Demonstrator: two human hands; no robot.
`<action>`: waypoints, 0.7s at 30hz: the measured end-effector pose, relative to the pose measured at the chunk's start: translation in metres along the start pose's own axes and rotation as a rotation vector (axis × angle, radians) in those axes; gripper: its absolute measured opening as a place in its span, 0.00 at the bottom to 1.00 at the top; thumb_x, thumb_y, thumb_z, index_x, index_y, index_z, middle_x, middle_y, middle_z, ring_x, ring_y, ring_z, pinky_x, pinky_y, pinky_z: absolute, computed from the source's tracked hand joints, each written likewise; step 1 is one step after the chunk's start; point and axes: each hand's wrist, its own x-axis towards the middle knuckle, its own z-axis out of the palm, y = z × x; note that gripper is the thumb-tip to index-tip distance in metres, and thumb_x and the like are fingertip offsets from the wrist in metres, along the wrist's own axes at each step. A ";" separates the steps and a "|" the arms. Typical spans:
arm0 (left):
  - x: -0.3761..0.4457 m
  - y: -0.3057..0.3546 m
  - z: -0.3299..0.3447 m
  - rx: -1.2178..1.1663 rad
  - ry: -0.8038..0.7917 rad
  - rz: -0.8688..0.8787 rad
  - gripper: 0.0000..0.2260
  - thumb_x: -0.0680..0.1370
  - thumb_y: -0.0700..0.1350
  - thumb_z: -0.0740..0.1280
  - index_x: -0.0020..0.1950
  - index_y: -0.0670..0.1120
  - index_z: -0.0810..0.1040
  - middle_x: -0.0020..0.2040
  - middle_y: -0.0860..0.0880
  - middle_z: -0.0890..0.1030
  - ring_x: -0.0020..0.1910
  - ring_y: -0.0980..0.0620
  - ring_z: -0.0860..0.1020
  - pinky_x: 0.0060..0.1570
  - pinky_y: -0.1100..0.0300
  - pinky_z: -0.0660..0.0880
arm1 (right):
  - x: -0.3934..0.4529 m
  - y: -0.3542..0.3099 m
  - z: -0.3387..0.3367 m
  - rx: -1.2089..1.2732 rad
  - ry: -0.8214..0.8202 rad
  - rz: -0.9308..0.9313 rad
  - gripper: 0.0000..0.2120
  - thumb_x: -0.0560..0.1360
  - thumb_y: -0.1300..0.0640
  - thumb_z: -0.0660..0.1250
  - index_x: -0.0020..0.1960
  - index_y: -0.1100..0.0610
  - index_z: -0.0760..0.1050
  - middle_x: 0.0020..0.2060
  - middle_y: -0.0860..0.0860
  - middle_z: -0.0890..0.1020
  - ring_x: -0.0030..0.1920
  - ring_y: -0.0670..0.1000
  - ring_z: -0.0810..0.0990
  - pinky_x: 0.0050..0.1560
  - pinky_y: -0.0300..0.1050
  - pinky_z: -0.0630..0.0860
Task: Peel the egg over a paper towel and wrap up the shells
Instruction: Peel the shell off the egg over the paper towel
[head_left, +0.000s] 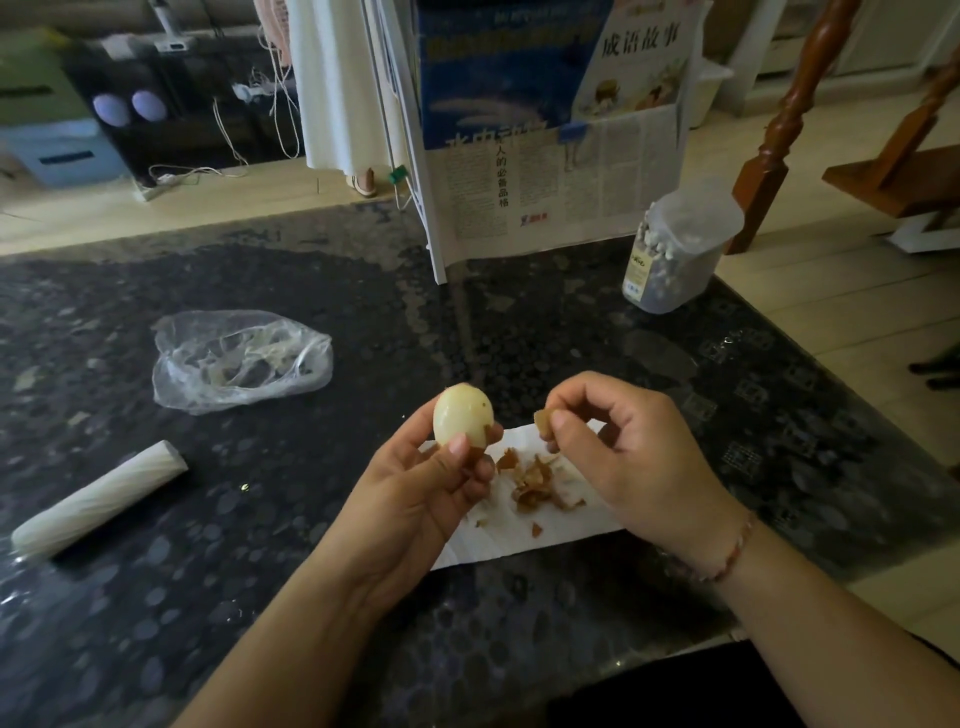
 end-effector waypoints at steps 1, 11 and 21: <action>-0.001 0.000 0.000 -0.005 -0.009 -0.002 0.22 0.71 0.41 0.71 0.66 0.44 0.78 0.54 0.39 0.83 0.41 0.51 0.80 0.44 0.59 0.80 | 0.000 0.002 -0.001 -0.103 -0.009 -0.004 0.06 0.76 0.54 0.65 0.42 0.51 0.79 0.37 0.44 0.81 0.41 0.46 0.80 0.40 0.34 0.77; -0.005 0.001 0.007 0.050 -0.025 -0.005 0.23 0.75 0.48 0.67 0.69 0.46 0.69 0.56 0.36 0.82 0.45 0.46 0.82 0.45 0.56 0.80 | -0.001 0.005 -0.001 -0.517 0.008 -0.178 0.10 0.77 0.51 0.65 0.55 0.48 0.81 0.44 0.40 0.80 0.44 0.38 0.74 0.43 0.38 0.74; -0.006 0.002 0.016 0.116 -0.066 -0.040 0.26 0.73 0.49 0.69 0.69 0.42 0.70 0.49 0.40 0.81 0.41 0.48 0.78 0.44 0.56 0.78 | -0.002 -0.004 0.005 -0.377 0.053 -0.399 0.09 0.74 0.54 0.71 0.54 0.53 0.83 0.48 0.49 0.78 0.41 0.51 0.76 0.35 0.49 0.77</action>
